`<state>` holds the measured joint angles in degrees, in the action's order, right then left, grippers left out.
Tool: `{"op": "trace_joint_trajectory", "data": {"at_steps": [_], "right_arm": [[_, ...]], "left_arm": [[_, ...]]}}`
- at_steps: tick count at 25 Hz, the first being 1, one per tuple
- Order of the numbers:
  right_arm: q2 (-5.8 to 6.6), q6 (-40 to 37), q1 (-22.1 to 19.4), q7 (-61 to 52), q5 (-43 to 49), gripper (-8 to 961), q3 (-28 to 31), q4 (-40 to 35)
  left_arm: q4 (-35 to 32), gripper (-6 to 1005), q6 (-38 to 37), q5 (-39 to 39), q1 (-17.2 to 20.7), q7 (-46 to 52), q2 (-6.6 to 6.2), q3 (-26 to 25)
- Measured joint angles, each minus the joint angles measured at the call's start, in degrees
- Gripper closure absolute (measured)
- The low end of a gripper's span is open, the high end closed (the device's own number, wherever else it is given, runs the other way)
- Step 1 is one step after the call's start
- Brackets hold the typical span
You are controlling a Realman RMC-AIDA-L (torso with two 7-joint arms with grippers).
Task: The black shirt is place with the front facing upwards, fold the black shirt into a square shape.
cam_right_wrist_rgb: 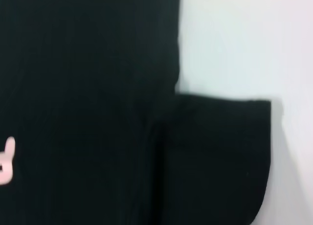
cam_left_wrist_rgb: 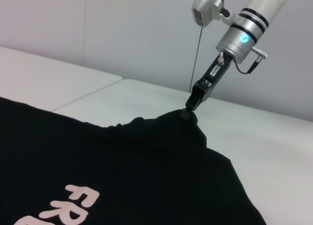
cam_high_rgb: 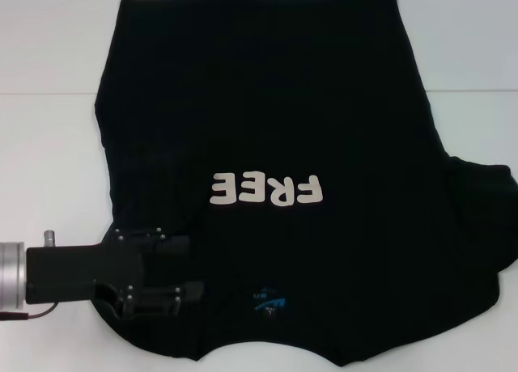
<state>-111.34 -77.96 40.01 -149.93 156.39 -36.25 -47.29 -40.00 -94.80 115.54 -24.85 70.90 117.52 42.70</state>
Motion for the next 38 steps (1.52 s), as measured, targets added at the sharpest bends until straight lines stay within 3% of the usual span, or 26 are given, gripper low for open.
{"op": "trace_joint_trajectory", "data": {"at_steps": [6, 11, 20, 25, 29, 31, 38], "right_arm": [[0.19, -2.47, 0.57, 0.40, -2.60, 905, 0.54, -4.53], [-0.48, -3.36, 3.53, 0.96, -2.74, 898, -0.33, -5.32], [-3.56, -3.60, 9.87, 1.45, -2.99, 886, -8.29, -4.90], [-5.35, -3.60, 10.88, 1.41, -2.98, 879, -11.98, -4.79], [-6.36, -3.02, 9.84, 3.08, -5.16, 873, -11.65, -4.92], [-6.54, -2.98, 8.31, 5.55, -9.31, 794, -11.27, -4.84], [-5.00, -3.68, 0.27, 20.80, -29.45, 538, -9.99, 0.41]], "left_arm": [[0.11, 266, -0.67, 0.27, 0.44, 0.03, -0.11, -1.31], [0.10, 266, -0.67, 0.17, 0.74, 0.03, -0.11, -1.81], [0.01, 266, -0.61, 0.11, 1.19, 0.03, -0.10, -2.04], [0.05, 266, -0.61, -0.07, 1.40, 0.03, -0.06, -2.95], [0.09, 266, -0.64, -0.18, 1.46, 1.75, 0.06, -3.75], [0.11, 266, -0.66, -0.25, 1.42, 3.67, 0.10, -4.39], [0.19, 266, -0.89, -0.33, 0.92, 15.85, -0.28, -6.81]]}}
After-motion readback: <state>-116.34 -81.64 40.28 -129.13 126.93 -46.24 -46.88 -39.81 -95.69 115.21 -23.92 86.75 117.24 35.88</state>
